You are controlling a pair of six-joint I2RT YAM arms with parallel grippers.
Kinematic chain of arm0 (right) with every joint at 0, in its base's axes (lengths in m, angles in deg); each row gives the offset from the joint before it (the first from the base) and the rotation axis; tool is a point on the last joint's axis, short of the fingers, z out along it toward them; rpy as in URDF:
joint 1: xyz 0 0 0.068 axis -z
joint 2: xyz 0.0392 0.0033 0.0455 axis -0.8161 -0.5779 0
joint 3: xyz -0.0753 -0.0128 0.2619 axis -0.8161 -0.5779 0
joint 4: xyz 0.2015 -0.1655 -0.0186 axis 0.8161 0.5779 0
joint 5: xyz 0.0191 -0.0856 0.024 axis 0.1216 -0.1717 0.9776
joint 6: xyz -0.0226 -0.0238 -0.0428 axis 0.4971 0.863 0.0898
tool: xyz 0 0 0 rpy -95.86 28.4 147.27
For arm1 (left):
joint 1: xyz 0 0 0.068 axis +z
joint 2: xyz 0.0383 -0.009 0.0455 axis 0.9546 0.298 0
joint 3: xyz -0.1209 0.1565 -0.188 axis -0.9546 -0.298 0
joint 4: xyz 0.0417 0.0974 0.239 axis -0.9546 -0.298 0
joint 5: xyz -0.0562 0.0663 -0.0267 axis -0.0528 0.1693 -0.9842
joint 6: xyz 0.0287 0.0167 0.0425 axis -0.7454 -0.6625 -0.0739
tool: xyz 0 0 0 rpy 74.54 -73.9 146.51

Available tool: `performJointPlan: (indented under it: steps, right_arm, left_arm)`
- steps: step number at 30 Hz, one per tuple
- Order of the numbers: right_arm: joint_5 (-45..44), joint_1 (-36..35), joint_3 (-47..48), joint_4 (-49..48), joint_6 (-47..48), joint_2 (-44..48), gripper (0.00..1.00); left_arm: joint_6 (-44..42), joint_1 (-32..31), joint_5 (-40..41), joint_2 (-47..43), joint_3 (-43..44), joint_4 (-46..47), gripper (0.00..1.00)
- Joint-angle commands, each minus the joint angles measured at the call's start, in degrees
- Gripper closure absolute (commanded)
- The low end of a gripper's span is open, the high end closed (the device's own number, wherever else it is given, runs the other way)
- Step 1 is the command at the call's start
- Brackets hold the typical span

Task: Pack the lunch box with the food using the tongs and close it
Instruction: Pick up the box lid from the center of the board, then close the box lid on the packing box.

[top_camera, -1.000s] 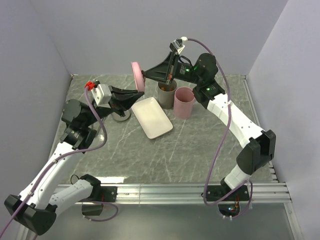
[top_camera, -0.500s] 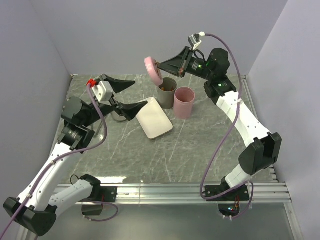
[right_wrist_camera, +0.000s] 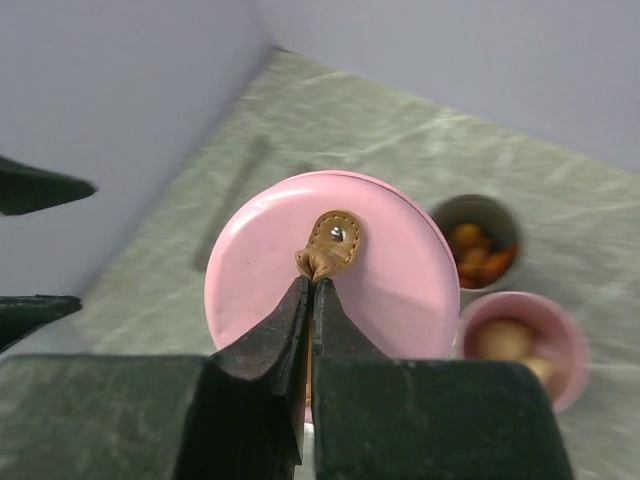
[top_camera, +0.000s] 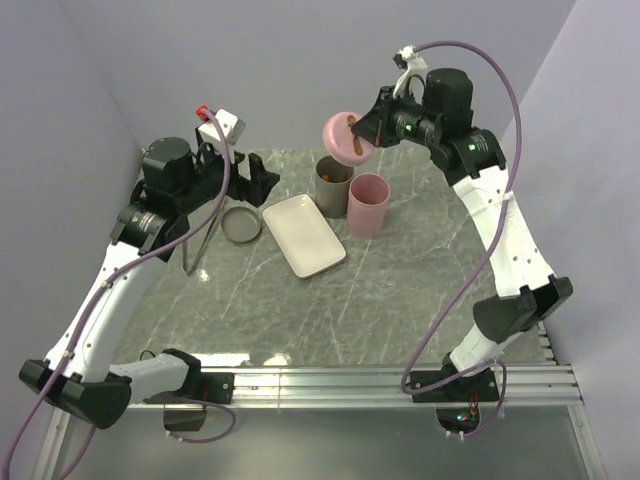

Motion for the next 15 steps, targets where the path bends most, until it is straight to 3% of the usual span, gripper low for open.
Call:
performJointPlan:
  steps: [1, 7, 15]
  right_arm:
    - [-10.43, 0.1, 7.81, 14.77, 14.42, -5.7, 1.0]
    - [-18.08, 0.1, 11.77, 19.19, 21.81, -11.42, 1.0]
    - [-15.98, 1.24, 9.58, 18.58, 23.22, -15.11, 1.0]
  left_arm:
    - [-1.74, 1.64, 4.34, 1.89, 2.64, -10.73, 0.01]
    - [-1.91, 2.7, 4.96, 1.46, 0.18, -12.23, 0.01]
    - [-1.82, 2.97, 4.35, 0.49, -1.58, -12.59, 0.01]
